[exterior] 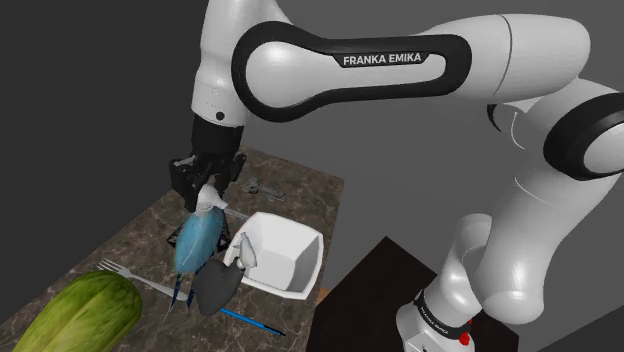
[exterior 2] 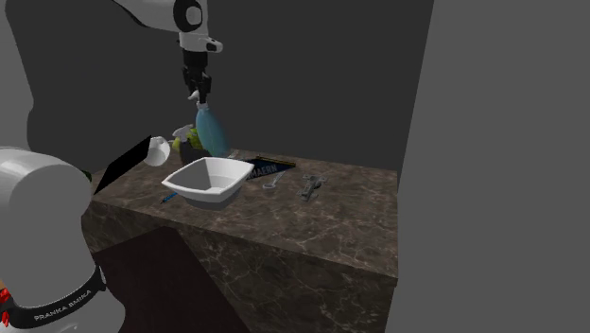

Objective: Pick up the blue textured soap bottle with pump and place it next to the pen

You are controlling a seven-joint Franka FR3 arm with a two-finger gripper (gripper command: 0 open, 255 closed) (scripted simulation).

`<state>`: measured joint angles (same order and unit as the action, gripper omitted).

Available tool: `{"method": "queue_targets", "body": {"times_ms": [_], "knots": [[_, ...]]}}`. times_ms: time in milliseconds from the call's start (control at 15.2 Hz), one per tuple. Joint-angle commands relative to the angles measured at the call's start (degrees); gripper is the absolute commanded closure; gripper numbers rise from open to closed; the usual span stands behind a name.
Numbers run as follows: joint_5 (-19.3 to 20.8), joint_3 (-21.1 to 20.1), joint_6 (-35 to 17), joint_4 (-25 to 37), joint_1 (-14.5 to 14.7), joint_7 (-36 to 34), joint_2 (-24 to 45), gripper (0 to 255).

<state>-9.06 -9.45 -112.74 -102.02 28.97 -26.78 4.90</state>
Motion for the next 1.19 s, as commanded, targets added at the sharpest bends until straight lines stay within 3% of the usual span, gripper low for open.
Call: {"method": "queue_targets", "body": {"times_ms": [0,594,1122], "knots": [[0.7,-1.2,-0.3,1.5,1.6,-3.1,1.3,255],[5.3,-5.4,0.8,13.2,9.2,-15.8,10.6,255],[5.2,-5.3,-5.0,8.0,9.2,-15.3,11.3,255]]}}
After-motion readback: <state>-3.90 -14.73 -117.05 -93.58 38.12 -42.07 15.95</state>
